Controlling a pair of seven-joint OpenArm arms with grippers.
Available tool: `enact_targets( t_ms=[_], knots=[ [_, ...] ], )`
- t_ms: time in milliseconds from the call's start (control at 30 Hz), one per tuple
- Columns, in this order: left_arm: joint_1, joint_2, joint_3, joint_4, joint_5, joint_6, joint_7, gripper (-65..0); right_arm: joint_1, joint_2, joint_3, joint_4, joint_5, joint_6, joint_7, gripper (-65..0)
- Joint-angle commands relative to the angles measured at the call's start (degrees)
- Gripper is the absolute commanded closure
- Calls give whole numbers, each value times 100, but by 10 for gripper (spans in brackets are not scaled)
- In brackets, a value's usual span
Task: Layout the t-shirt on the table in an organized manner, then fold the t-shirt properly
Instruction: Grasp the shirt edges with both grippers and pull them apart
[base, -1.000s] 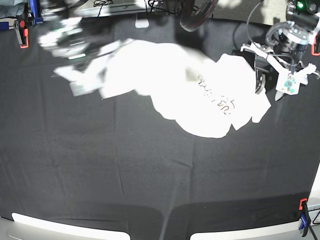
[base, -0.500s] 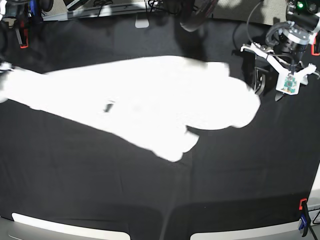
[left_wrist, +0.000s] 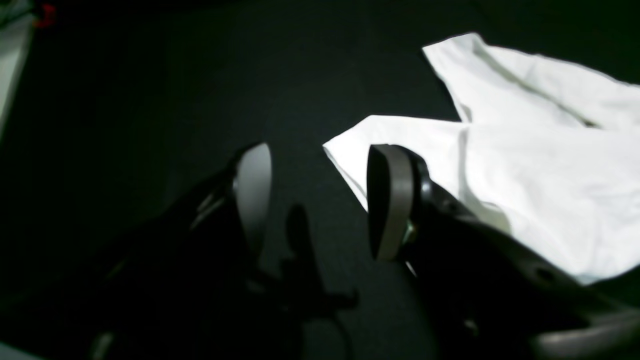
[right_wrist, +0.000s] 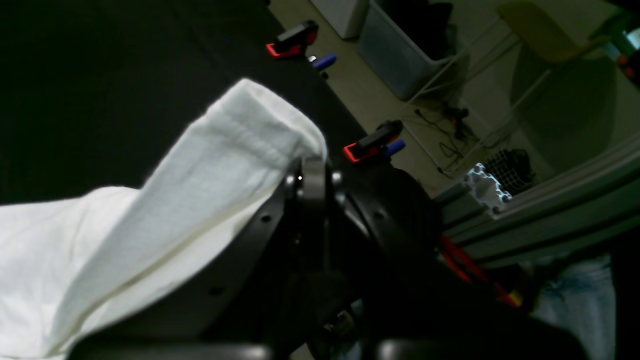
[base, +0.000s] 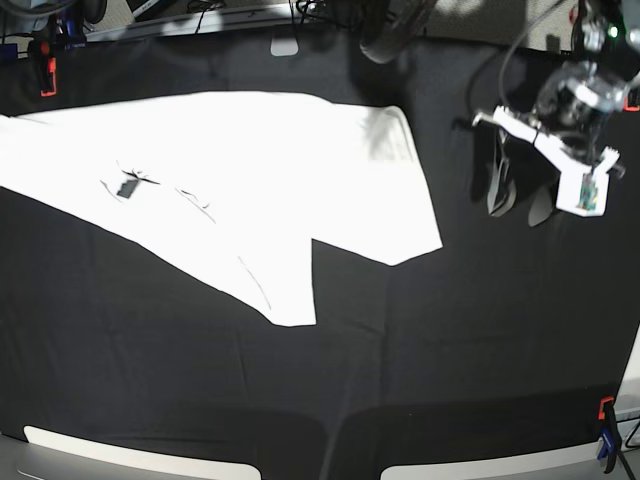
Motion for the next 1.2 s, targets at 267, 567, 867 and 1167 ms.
enact_targets(
  t_ms=[267, 567, 867, 1167],
  knots=[
    [-1064, 339, -24, -1585, -1392, -896, 181, -288, 9, 107, 48, 109, 179, -61, 125, -246],
    [-2446, 1102, -24, -3418, -1626, -1220, 612, -288, 11, 107, 48, 109, 1364, -48, -44, -245],
    [-3370, 1552, -26, -5337, -1211, -1266, 686, -288, 15, 46, 39, 109, 3123, 15, -339, -245],
    [-3366, 1663, -24, -5427, -271, -1263, 514, -288, 302, 44, -745, 109, 3965, 1294, -1054, -245]
  ],
)
